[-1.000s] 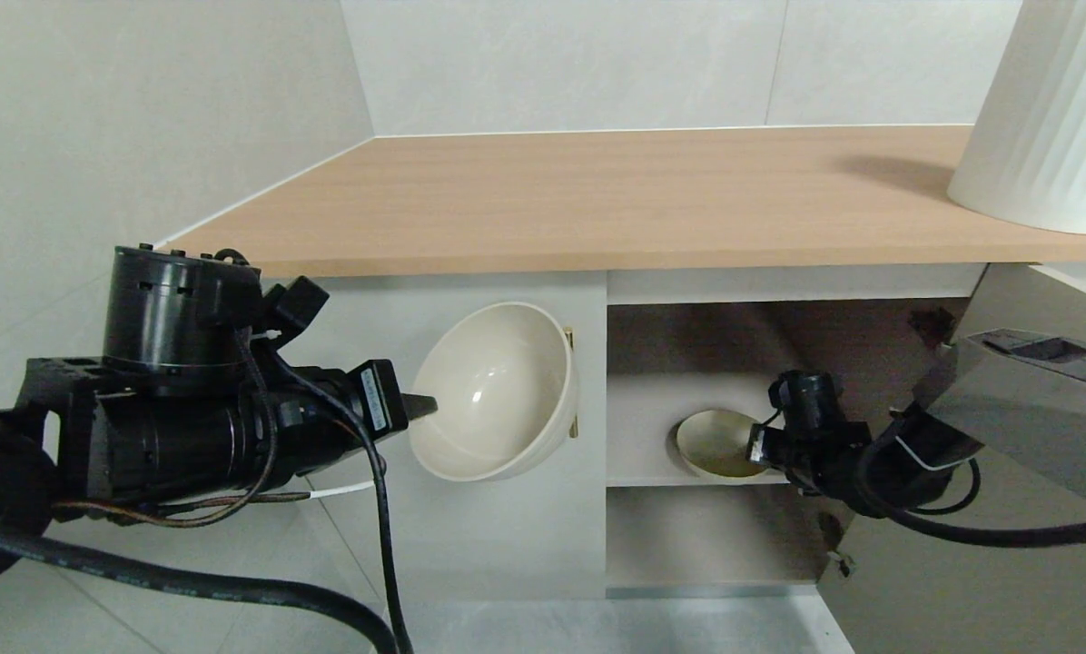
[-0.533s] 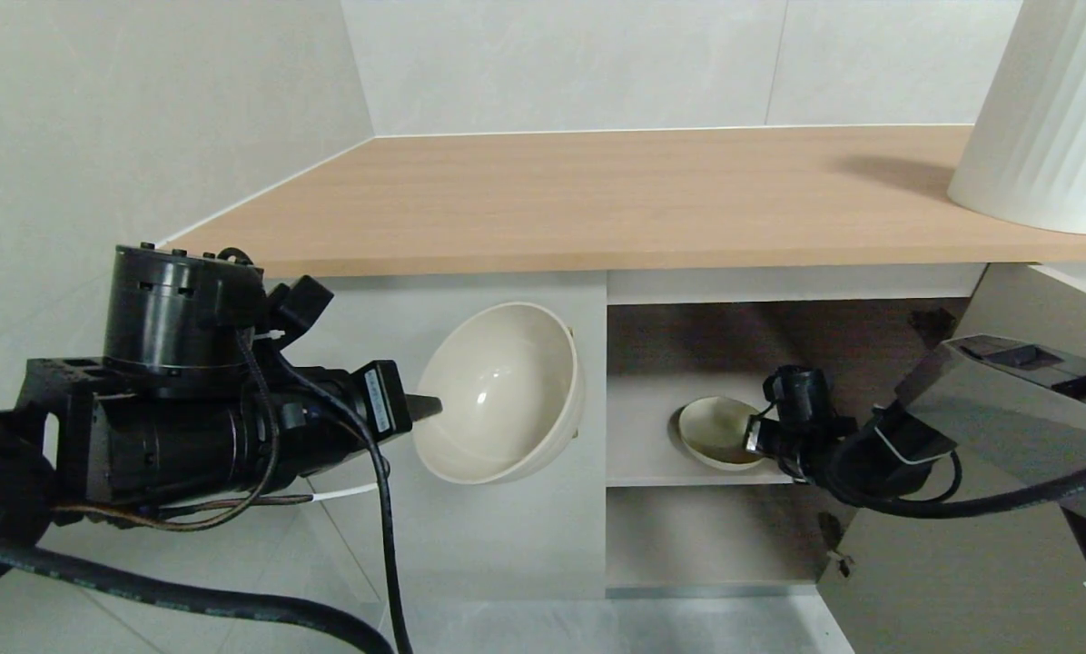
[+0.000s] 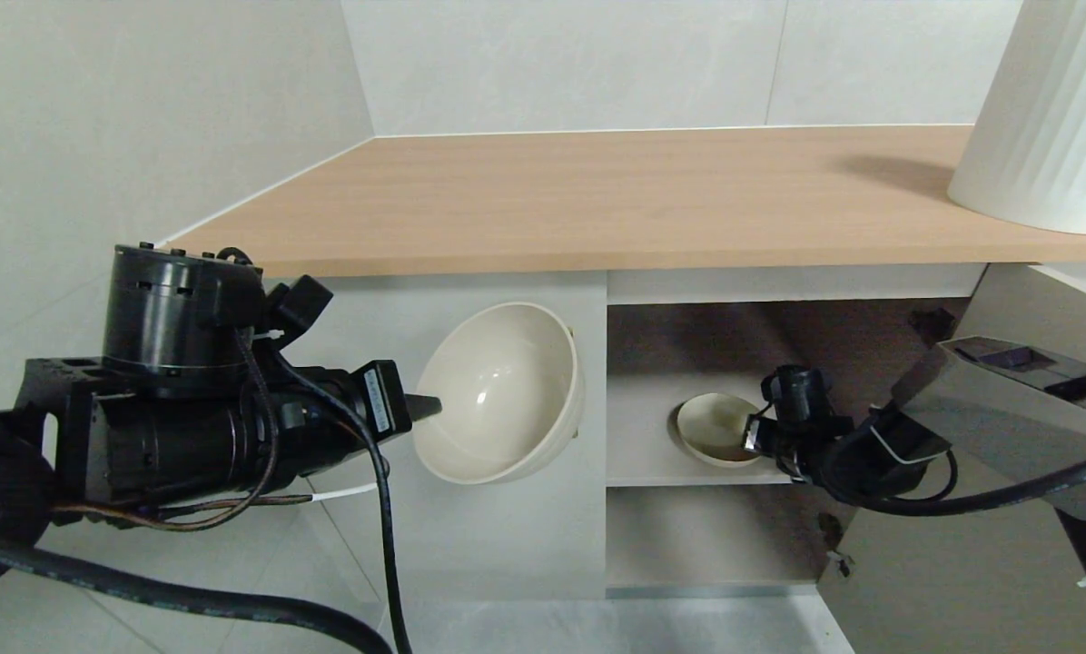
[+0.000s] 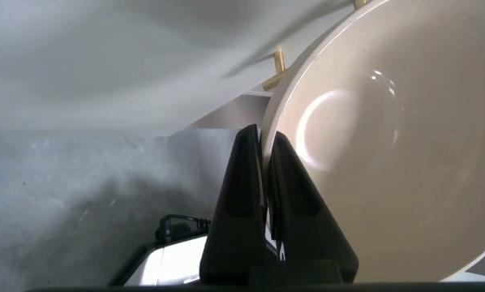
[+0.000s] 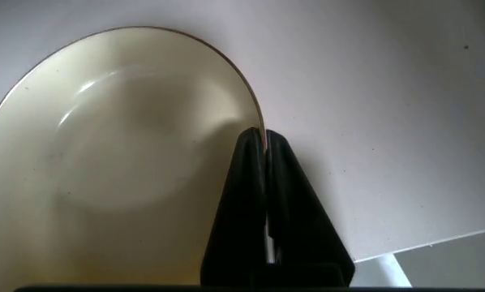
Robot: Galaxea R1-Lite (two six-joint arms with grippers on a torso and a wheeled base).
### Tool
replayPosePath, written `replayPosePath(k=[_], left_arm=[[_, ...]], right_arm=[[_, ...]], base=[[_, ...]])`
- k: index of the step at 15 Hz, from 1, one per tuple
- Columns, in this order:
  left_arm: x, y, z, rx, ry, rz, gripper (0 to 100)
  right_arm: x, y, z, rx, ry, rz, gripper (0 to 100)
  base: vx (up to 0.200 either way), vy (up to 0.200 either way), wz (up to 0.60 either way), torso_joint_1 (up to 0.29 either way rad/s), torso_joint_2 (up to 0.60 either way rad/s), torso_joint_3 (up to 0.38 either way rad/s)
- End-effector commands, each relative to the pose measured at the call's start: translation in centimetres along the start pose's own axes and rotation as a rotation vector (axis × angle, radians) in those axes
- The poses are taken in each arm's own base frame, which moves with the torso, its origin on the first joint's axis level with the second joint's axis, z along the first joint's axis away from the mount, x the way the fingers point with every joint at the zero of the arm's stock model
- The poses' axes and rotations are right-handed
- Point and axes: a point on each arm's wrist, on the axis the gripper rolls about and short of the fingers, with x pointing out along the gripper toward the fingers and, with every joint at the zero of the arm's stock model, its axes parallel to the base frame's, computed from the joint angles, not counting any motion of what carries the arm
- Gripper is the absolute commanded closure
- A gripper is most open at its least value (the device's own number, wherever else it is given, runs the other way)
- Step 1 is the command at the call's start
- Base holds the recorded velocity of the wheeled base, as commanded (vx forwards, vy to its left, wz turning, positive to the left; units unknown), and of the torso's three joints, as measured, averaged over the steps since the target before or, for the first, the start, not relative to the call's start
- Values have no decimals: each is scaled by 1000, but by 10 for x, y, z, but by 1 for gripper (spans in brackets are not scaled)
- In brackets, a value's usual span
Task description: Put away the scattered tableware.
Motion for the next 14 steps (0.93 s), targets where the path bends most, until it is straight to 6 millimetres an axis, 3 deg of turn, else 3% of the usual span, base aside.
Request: replayPosePath(k=[1, 5, 7, 10, 14], left_arm=[[0, 0, 0, 0, 0, 0, 100], [0, -1, 1, 1, -3, -2, 100], [3, -5, -4, 13, 17, -10, 100], [5, -8, -17, 71, 101, 3, 100], [16, -11, -42, 147, 260, 40, 100]], right_arm=[[-1, 1, 1, 2, -4, 3, 0], [-5, 1, 6, 13, -13, 7, 0], [-22, 2, 16, 17, -27, 20, 0], [-68, 11, 40, 29, -27, 124, 0], [-142, 36, 38, -49, 81, 356, 0]], base=[[0, 0, 0, 0, 0, 0], [0, 0, 0, 0, 0, 0], [0, 0, 0, 0, 0, 0], [0, 0, 0, 0, 0, 0], [0, 0, 0, 0, 0, 0]])
